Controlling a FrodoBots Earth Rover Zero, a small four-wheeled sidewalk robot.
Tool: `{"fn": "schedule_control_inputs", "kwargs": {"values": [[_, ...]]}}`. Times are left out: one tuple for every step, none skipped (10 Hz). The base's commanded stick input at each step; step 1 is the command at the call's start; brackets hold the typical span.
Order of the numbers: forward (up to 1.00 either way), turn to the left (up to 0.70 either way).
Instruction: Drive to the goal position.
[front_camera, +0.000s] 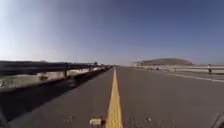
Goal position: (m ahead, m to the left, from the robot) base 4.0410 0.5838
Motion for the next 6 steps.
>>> {"fn": "schedule_control_inputs", "kwargs": {"values": [[0.85,-0.26],[0.85,-0.09],[0.85,0.00],[0.85,0.00],[0.85,0.00],[0.85,0.00]]}}
